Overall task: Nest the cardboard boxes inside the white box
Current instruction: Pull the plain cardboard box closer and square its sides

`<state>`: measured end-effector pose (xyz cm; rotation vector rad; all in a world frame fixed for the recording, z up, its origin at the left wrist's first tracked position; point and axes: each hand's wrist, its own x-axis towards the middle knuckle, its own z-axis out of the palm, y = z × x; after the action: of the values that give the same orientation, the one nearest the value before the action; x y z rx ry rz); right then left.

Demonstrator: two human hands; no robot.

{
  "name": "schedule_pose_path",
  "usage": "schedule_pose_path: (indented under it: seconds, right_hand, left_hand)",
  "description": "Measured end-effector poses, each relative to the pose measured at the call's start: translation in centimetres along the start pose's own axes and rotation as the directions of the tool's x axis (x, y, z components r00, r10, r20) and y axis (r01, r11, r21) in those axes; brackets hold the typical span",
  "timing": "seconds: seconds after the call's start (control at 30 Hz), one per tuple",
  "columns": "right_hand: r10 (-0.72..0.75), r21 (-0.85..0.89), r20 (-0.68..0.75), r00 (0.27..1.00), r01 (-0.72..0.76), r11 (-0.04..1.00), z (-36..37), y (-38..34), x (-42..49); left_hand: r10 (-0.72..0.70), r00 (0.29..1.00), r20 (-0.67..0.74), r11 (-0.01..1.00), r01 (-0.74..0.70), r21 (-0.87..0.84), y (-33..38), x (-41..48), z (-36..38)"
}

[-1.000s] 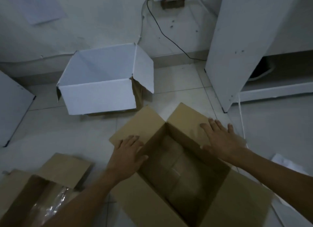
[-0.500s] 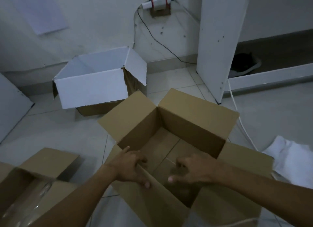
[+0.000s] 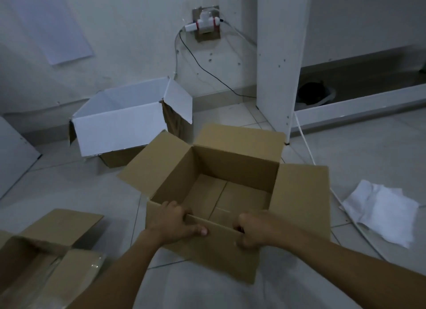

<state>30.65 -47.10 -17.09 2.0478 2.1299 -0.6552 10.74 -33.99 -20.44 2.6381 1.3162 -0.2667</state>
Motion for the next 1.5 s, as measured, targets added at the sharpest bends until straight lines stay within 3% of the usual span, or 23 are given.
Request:
schedule_pose_path:
  seconds: [0.37, 0.8, 0.93, 1.1, 1.2, 1.33, 1.5]
  right_hand:
    - [0.029, -0.332, -0.088, 0.996, -0.057, 0.941, -1.6, 2.8, 2.7]
    - [-0.001, -0.377, -0.211, 0.977, -0.080, 0.923, 0.3, 4.8, 3.7]
    - [0.007, -0.320, -0.201, 0.980, -0.073, 0.945, 0.2, 4.9, 3.6]
    - [0.026, -0.275, -0.176, 0.984, -0.074, 0.959, 0.2, 4.8, 3.3]
    - [0.014, -0.202, -0.155, 0.988, -0.046, 0.978, 0.0, 4.8, 3.0]
    - [0.012, -0.114, -0.159, 0.987, -0.030, 0.993, -1.6, 2.9, 2.2]
    - [-0.139, -0.234, -0.109, 0.984, 0.110, 0.966, -6.1, -3.0, 1.8]
  left_hand:
    - [-0.056, 0.998, -0.041, 0.988, 0.049, -0.145, 0.8, -0.5, 0.7]
    - [-0.057, 0.993, -0.108, 0.991, 0.042, -0.131, 2.1, -0.7, 1.2]
    - [-0.056, 0.993, -0.107, 0.975, 0.031, -0.222, 1.3, -0.7, 1.3]
    - [-0.044, 0.991, -0.124, 0.976, 0.016, -0.217, 0.2, -1.1, 2.0]
    - [-0.018, 0.984, -0.177, 0.981, -0.017, -0.193, -0.2, -1.7, 2.0]
    - [-0.017, 0.928, -0.372, 0.973, -0.070, -0.218, -0.6, -4.4, 1.2]
    - [-0.147, 0.841, -0.521, 0.962, -0.002, -0.274, -3.3, -9.2, -1.0]
